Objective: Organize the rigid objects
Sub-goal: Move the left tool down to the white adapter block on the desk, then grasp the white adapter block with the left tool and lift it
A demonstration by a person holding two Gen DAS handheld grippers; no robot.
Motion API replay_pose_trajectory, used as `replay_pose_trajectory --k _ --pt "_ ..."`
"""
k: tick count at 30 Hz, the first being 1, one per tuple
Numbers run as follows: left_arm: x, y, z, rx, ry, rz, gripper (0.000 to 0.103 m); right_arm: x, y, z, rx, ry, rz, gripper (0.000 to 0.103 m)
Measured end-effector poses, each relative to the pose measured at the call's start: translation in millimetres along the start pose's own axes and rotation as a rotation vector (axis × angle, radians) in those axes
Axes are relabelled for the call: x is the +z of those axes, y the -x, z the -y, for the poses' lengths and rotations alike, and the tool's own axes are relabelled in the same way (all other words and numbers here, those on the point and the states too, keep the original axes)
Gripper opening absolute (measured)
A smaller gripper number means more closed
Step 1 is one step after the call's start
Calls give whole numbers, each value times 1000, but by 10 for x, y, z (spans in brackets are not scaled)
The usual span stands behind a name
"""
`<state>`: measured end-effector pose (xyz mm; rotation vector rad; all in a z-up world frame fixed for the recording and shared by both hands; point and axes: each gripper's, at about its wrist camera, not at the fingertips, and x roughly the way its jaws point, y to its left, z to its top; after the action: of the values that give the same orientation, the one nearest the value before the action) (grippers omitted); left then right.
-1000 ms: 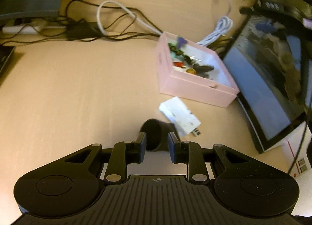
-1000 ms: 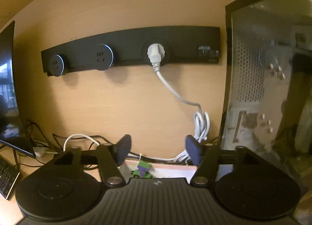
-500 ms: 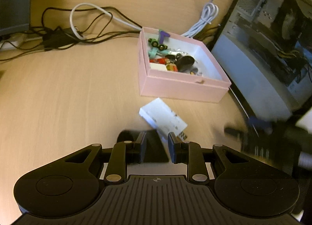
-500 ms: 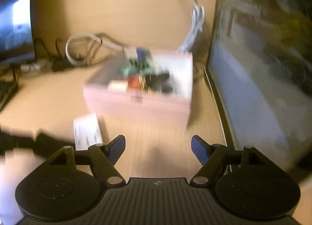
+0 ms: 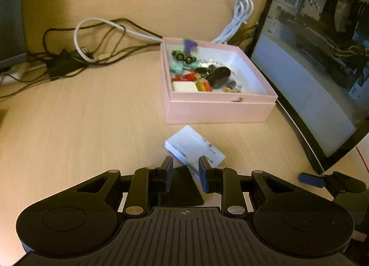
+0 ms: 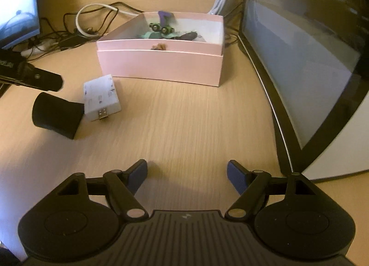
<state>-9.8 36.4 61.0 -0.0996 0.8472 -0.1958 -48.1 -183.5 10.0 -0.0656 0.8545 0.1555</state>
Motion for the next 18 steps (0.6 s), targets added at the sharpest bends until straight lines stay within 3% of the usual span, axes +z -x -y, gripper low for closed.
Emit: replay_pose_trajectory --k 7,12,18 --pt "40 16 -48 -77 44 -23 27 -40 -25 -36 5 -12 17 93" --pt "146 -361 -10 7 96 -93 27 -96 -18 -69 3 -17 22 103" --pt "241 -728 -16 54 137 -164 27 -173 40 -91 -1 -21 39 103"
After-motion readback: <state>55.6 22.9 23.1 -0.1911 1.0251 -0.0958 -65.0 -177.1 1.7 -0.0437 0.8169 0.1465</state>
